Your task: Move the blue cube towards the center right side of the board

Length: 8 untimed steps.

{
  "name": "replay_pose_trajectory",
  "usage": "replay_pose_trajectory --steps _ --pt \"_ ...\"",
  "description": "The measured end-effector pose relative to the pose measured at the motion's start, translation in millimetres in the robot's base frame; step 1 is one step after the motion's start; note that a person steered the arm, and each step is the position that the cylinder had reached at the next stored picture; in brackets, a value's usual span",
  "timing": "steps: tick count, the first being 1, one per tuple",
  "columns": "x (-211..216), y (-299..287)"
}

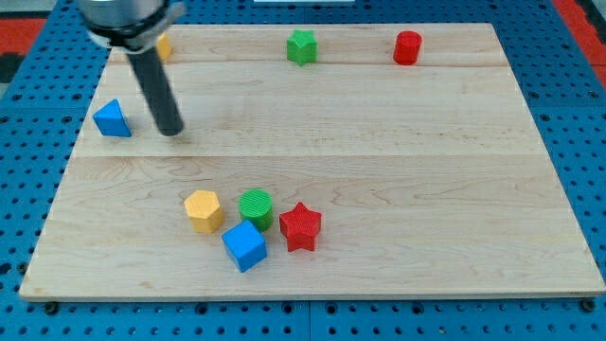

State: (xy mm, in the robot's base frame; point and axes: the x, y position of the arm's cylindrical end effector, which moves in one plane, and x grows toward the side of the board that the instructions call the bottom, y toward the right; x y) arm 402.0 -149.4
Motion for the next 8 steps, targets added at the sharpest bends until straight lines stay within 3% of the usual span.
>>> replay_pose_trajectory --steps 1,3,4,7,8 --pt "-7 91" --pt "54 258" --pt "88 287" --pt "127 264" --pt "177 254"
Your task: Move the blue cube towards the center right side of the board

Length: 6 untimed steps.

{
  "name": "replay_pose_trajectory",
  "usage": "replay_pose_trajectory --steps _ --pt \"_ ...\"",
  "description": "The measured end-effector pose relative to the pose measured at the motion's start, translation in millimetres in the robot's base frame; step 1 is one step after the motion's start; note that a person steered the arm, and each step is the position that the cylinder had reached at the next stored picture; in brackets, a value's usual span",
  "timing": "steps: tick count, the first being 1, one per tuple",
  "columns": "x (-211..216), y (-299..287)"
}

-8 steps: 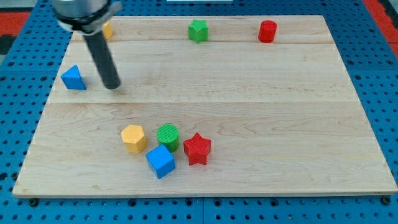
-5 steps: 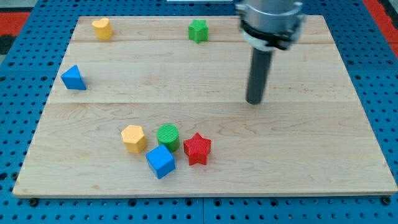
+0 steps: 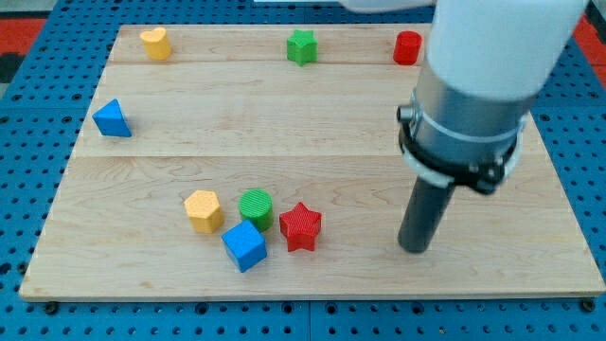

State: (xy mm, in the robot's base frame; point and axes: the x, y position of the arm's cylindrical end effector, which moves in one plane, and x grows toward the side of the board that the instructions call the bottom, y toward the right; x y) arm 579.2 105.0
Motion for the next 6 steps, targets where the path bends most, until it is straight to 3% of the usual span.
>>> replay_pose_trajectory --steps 3,5,6 --pt "11 -224" --pt "-58 -214" --pt "-85 -171"
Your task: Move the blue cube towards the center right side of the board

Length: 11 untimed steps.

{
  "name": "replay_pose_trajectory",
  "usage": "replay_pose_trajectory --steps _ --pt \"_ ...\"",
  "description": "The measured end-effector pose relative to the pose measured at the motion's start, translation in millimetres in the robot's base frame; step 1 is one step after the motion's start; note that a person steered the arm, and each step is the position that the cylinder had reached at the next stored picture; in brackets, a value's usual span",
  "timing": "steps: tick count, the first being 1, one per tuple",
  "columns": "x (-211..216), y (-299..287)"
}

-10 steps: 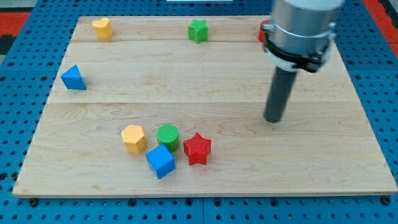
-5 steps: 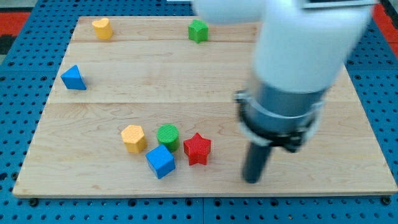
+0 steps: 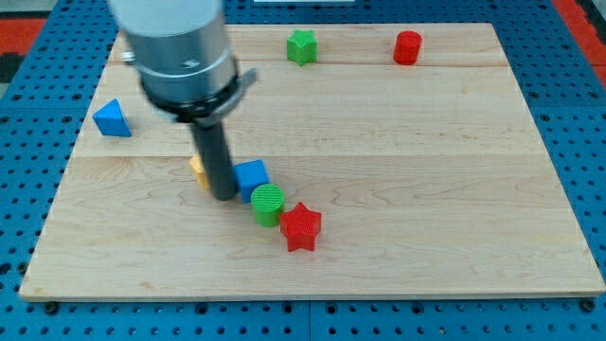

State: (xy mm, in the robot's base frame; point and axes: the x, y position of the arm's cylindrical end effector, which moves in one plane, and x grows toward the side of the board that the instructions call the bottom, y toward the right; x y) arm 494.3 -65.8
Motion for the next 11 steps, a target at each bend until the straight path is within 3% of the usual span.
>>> replay_pose_trajectory --steps 1,3,5,6,7,8,11 --pt "-10 87" --pt "-30 26" --pt "-51 168" --pt "-68 207" --pt "-45 147" --pt "-73 103" --pt "-82 208"
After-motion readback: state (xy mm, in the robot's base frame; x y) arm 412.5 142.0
